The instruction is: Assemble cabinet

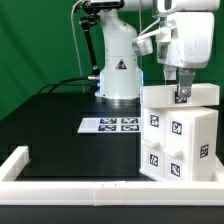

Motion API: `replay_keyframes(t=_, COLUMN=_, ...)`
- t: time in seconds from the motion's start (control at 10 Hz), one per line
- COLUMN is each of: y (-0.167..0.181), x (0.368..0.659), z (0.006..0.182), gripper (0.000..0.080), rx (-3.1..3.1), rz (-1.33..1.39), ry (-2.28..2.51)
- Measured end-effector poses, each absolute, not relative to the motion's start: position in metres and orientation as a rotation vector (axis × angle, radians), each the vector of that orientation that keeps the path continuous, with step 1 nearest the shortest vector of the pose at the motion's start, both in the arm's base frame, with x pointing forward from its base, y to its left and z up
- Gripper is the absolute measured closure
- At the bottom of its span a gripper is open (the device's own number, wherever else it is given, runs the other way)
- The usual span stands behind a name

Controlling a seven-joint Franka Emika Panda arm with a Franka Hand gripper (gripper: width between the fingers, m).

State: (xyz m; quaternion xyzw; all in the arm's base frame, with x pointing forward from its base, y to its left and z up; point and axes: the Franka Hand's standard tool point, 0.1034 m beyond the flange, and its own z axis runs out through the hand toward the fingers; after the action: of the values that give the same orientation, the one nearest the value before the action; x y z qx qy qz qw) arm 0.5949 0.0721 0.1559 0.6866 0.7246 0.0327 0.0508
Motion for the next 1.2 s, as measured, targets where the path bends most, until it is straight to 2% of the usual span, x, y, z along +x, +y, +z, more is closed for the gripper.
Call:
replay_keyframes(t=0.1, y=0.072, x=0.5948, z=0.1558, gripper=0.0129, rx=2.09, rz=0.1, ry=2.205)
replay_keyframes(t=0.2, y=0.0719, x=0.5949, z=0.1559, gripper=0.0245, rx=2.104, rz=0.101, ry=2.193)
replay_keyframes(t=0.4, y=0.0709, x=0.5947, z=0.1559, gripper=0.0242, rx=2.198, rz=0.105, ry=2.11)
replay_keyframes(t=1.2, y=0.0702, x=0.594, z=0.1559, gripper=0.0242, rx=2.862, rz=0.146, ry=1.159)
